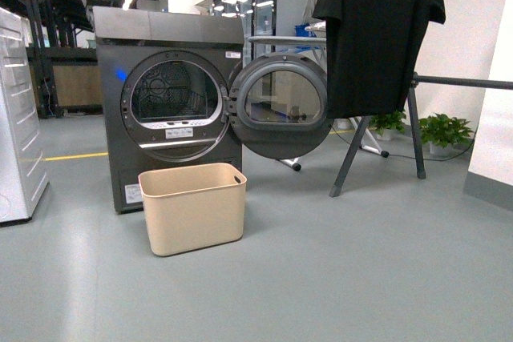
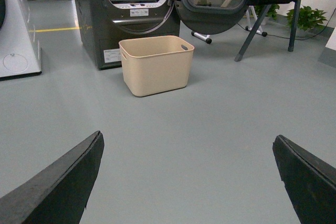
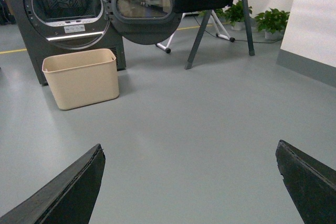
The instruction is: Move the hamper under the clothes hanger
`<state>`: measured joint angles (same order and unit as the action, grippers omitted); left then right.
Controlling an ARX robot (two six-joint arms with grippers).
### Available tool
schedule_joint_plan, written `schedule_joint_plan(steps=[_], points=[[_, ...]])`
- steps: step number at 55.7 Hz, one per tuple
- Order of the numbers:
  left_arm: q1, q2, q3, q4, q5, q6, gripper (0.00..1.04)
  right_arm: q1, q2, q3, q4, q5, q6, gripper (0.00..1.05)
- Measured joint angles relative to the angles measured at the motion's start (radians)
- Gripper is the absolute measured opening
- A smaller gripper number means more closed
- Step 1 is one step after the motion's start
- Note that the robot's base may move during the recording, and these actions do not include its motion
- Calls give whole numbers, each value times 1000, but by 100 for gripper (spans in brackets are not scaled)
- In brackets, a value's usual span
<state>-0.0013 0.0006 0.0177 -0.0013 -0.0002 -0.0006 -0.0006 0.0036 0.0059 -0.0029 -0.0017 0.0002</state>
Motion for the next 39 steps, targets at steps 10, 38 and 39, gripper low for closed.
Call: schedule_joint_plan(steps=[10,38,39], points=[[0,0,0,0,0,0,98,0,0,0,0,0,0,97],[0,0,0,0,0,0,98,0,0,0,0,0,0,97],[0,0,0,0,0,0,98,0,0,0,0,0,0,97]])
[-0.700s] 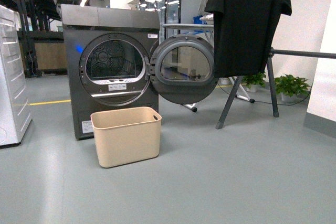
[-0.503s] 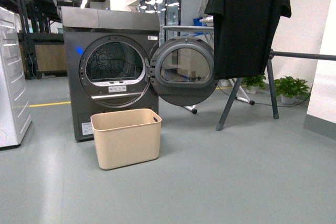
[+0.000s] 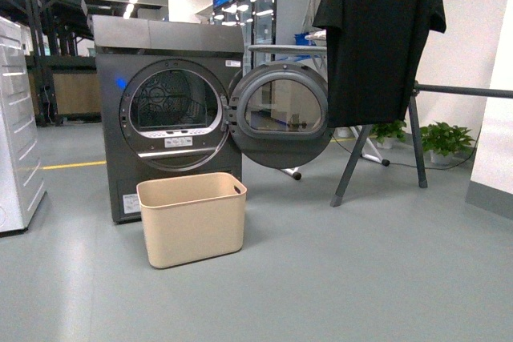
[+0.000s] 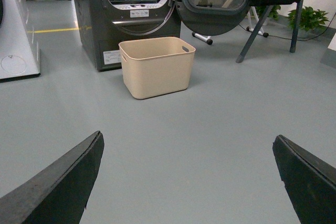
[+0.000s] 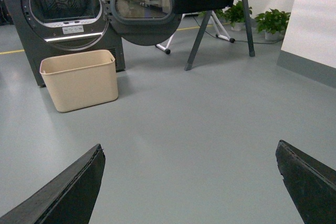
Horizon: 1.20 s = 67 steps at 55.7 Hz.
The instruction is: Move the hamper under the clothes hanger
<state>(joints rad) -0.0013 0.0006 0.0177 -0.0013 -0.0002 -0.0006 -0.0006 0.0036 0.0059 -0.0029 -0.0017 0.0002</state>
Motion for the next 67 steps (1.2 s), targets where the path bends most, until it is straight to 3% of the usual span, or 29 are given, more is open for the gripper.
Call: schedule_joint_plan(steps=[67], points=[[0,0,0,0,0,0,98,0,0,0,0,-2,0,97]])
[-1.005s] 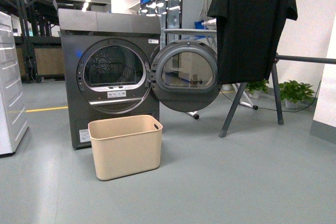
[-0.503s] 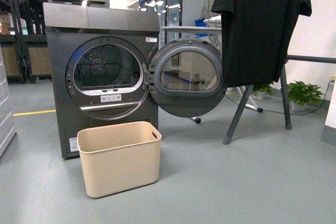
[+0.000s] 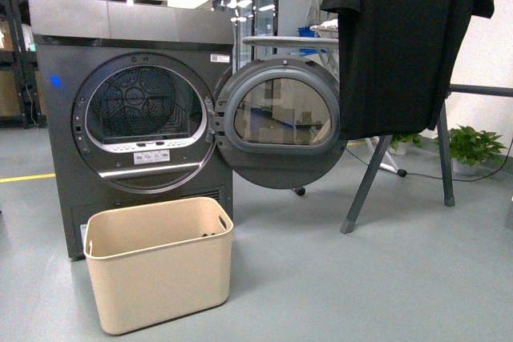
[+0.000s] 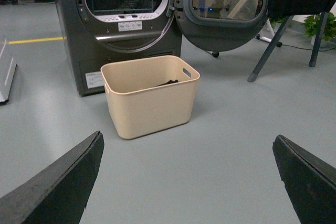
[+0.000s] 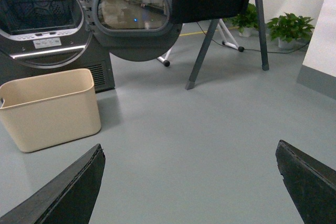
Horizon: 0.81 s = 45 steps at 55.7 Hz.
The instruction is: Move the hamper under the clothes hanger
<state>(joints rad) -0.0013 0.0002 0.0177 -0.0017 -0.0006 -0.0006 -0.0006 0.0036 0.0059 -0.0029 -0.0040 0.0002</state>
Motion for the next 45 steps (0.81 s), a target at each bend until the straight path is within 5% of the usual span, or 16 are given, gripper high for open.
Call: schedule_joint_plan(steps=[45], points=[[0,0,0,0,2,0,98,1,0,0,0,2,0,97]])
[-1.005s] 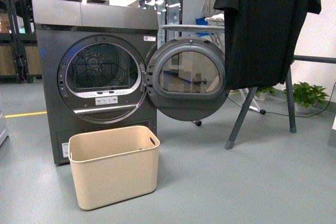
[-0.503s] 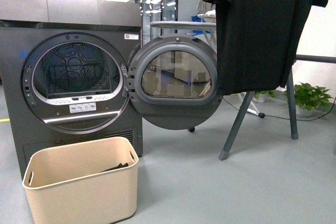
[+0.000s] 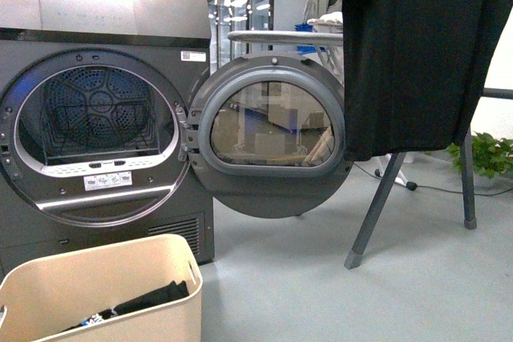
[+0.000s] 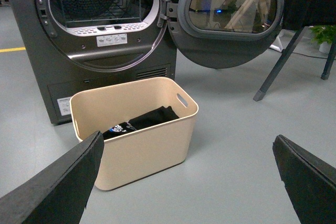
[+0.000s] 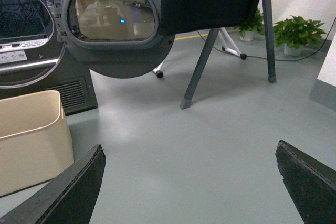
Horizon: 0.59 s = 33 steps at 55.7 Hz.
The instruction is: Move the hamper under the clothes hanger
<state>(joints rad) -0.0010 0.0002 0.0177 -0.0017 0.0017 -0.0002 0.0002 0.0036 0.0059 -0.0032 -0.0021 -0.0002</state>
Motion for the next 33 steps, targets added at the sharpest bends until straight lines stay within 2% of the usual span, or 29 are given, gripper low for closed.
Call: schedule_joint_plan(steps=[33], points=[[0,1,0,0,-2,0,98,0,1,0,1,1,0,97]])
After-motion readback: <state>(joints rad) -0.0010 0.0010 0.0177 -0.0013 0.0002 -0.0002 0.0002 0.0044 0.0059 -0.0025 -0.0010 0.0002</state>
